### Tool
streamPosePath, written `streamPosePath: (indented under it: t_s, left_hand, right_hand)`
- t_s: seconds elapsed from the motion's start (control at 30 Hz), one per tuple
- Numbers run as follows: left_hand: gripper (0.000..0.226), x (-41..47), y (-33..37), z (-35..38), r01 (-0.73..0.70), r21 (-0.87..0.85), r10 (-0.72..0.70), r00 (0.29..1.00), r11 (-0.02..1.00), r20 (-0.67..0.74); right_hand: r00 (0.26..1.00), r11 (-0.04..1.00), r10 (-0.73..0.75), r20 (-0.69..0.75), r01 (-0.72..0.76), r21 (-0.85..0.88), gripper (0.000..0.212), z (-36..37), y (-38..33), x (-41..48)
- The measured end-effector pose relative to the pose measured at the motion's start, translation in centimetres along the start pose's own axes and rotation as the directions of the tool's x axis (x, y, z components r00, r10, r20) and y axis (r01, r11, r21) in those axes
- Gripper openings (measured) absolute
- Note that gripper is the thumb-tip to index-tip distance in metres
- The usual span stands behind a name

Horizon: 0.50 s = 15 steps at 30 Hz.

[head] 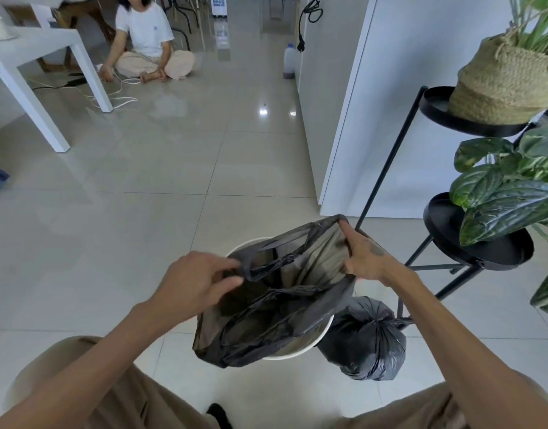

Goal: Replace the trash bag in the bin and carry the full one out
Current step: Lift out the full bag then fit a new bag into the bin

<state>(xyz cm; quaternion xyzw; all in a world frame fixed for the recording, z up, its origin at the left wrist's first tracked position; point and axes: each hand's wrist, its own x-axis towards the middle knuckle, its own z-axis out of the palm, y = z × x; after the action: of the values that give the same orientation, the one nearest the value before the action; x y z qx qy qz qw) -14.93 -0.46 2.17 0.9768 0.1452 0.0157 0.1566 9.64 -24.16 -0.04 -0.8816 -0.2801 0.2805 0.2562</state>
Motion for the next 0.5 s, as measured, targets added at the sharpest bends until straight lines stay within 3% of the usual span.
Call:
streamPosePath:
  t_s: [0.07,0.17,0.23,0.3,0.4,0.5]
  left_hand:
    - [0.039,1.3,2.7,0.5,-0.163,-0.021,0.158,0.976,0.986,-0.149]
    - [0.031,5.1,5.9,4.1,-0.282,0.158,0.287,0.958,0.946,-0.014]
    - [0.029,7.9,6.2,6.4,-0.235,0.313,0.221,0.972,0.920,0.082]
    - [0.030,9.7,5.4,7.4,-0.151,0.412,0.123,0.988,0.899,0.094]
    - [0.029,10.3,2.9,6.1,-0.011,0.450,-0.025,0.997,0.893,0.075]
    - [0.024,9.4,0.0,4.7,0.059,0.432,-0.108,0.990,0.900,0.089]
  right_hand:
    - [0.999,0.999,-0.038,0.009,0.038,0.019,0.109,0.3,-0.7,0.1]
    - [0.996,0.991,-0.075,0.041,0.070,0.112,0.096,0.5,-1.9,-0.2]
    - [0.993,0.993,-0.100,0.066,0.096,0.071,0.072,0.1,-2.6,-0.5]
    - [0.988,0.990,-0.101,0.120,0.112,-0.086,0.055,-0.5,-2.8,-0.8]
    - [0.980,0.934,0.033,0.196,0.040,-0.355,0.038,-1.9,-1.9,-0.8]
    - [0.971,0.820,0.180,0.155,-0.061,-0.569,0.029,-2.9,-0.3,0.1]
